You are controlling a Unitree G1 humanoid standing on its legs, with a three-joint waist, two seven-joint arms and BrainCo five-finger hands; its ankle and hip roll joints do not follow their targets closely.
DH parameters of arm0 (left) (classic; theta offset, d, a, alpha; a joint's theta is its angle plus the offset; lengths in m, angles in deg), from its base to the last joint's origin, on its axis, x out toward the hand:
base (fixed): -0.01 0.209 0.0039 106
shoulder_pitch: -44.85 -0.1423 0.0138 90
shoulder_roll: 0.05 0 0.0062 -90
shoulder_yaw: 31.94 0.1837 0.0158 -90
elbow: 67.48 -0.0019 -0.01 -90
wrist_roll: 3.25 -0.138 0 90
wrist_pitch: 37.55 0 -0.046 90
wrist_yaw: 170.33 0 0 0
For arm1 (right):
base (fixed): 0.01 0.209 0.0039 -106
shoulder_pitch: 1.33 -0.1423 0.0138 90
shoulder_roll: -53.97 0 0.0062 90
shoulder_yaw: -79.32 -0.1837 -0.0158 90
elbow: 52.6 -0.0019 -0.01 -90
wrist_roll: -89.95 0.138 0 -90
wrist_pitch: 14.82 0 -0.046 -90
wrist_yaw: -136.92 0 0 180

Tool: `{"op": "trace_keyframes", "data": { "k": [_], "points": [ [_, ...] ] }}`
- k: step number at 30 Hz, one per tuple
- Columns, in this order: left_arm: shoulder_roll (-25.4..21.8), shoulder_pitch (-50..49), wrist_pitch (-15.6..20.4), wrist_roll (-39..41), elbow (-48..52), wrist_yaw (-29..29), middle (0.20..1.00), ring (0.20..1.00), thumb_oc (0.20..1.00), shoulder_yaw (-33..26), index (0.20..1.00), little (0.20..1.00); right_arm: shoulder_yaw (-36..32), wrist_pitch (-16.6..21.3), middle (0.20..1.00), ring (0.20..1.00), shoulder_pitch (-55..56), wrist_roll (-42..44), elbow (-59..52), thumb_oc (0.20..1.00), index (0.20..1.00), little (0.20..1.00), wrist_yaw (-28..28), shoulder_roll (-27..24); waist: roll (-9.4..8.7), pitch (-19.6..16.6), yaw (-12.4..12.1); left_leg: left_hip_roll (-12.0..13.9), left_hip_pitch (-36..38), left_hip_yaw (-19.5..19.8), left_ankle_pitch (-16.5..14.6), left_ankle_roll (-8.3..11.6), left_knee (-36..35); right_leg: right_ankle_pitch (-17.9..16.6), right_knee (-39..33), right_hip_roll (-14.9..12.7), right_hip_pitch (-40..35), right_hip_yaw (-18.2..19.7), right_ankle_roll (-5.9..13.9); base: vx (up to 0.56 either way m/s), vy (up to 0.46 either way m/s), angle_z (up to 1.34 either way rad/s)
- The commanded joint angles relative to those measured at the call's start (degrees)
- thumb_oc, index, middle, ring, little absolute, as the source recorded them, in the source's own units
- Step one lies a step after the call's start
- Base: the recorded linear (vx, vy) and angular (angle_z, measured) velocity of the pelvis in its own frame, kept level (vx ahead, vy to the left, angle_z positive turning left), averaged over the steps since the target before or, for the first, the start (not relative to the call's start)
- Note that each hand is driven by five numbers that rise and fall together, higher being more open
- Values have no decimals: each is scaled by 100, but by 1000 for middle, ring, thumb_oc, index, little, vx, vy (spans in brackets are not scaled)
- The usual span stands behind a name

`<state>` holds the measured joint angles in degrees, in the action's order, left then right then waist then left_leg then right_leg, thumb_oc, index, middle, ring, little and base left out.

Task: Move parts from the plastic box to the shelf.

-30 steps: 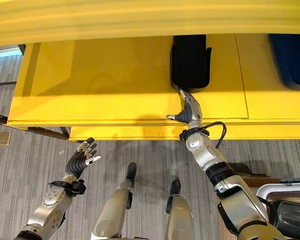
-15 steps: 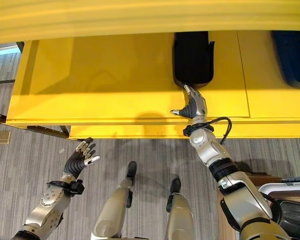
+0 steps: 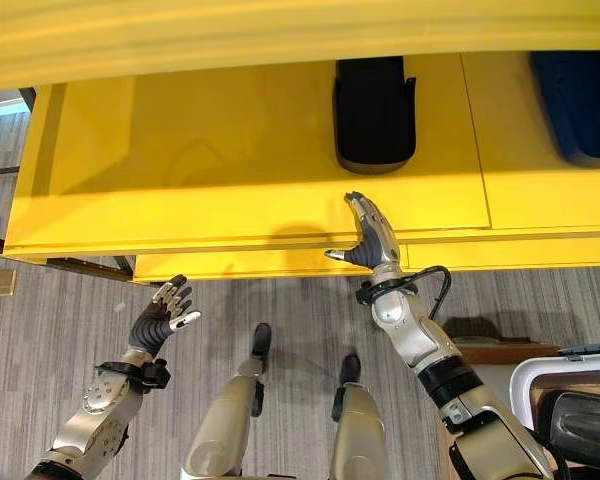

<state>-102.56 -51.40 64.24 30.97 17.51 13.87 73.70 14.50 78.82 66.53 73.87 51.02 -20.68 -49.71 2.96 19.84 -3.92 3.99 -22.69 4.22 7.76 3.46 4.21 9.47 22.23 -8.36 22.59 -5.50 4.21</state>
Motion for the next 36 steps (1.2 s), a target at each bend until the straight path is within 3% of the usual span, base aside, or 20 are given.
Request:
{"op": "trace_keyframes", "data": {
  "k": [1,8,14,15,16,17,23,30,32,33,35,36],
  "points": [
    [-126,-194,335,-215,303,73,1000,1000,1000,-229,1000,1000,289,330,1000,1000,235,105,-162,1000,1000,1000,-378,139,-265,-27,-26,191,-31,-83,-479,35,545,-987,-943,-356,-320,16,400,-5,0,-3],
    [-80,-183,340,-284,305,151,1000,1000,1000,-229,1000,1000,278,572,1000,1000,758,567,-887,1000,1000,1000,-541,147,-294,-14,84,233,-2,-119,-457,59,522,-995,-947,-346,-314,57,407,-7,2,-2],
    [53,-245,321,-313,202,272,1000,1000,1000,-272,1000,1000,-669,1030,1000,1000,2042,1516,-2112,1000,1000,1000,-502,112,-346,-115,301,366,259,-211,-393,95,330,-958,-939,-250,-372,145,410,10,-20,-10],
    [110,-312,285,-334,202,285,1000,1000,1000,-306,1000,1000,-1241,1219,1000,1000,2707,2047,-2464,1000,1000,1000,-486,308,-361,-217,478,552,572,-271,-297,140,99,-826,-870,-115,-481,187,391,50,-67,-20],
    [109,-310,284,-334,203,286,1000,1000,1000,-303,1000,1000,-1249,1214,1000,1000,2714,2051,-2472,1000,1000,1000,-491,307,-358,-228,471,556,562,-273,-274,140,82,-848,-885,-110,-468,189,389,83,-113,-39],
    [132,-369,230,-329,193,248,1000,1000,1000,-304,1000,1000,-1487,1284,1000,1000,3069,2650,-2525,1000,1000,1000,-554,514,-369,-325,563,718,795,-327,-183,165,-123,-713,-736,30,-492,239,341,66,-93,-47],
    [357,-624,215,-205,217,212,1000,1000,1000,-429,1000,1000,-2342,1406,1000,1000,3293,2789,-2733,1000,1000,1000,-183,656,-279,-596,744,1112,1321,-483,146,246,-570,-287,-341,502,-586,421,82,59,-142,-35],
    [579,-569,237,-217,66,157,1000,1000,1000,-370,1000,1000,-2741,1435,1000,1000,3219,2653,-2565,1000,1000,1000,128,639,-251,-820,816,1031,1372,-470,686,252,-614,-260,-601,639,-900,404,-92,33,-146,-5],
    [603,-579,202,-275,46,36,1000,1000,1000,-340,1000,1000,-2826,1344,1000,1000,3315,2529,-2443,1000,1000,1000,119,565,-296,-948,916,788,1358,-757,445,124,-542,-444,-1129,615,-1134,321,-132,33,-175,35],
    [613,-594,188,-285,37,-4,1000,1000,1000,-340,1000,1000,-2833,1305,1000,1000,3369,2513,-2420,1000,1000,1000,134,586,-296,-970,914,522,1408,-750,231,46,-526,-491,-1251,624,-1225,307,-114,72,-104,64],
    [664,-659,159,-368,54,-19,1000,1000,1000,-348,1000,1000,-2839,1217,1000,1000,3478,2503,-2405,1000,1000,1000,72,657,-267,-1087,864,-127,1406,-560,-174,-169,-469,-688,-1581,678,-1403,359,-89,120,-61,43],
    [698,-726,164,-410,99,-19,1000,1000,1000,-371,1000,1000,-2802,1188,1000,1000,3504,2474,-2394,1000,1000,1000,11,710,-239,-1161,802,-645,1446,-143,-451,-346,-377,-748,-1705,777,-1483,515,-87,148,-23,-15]
  ]
}}
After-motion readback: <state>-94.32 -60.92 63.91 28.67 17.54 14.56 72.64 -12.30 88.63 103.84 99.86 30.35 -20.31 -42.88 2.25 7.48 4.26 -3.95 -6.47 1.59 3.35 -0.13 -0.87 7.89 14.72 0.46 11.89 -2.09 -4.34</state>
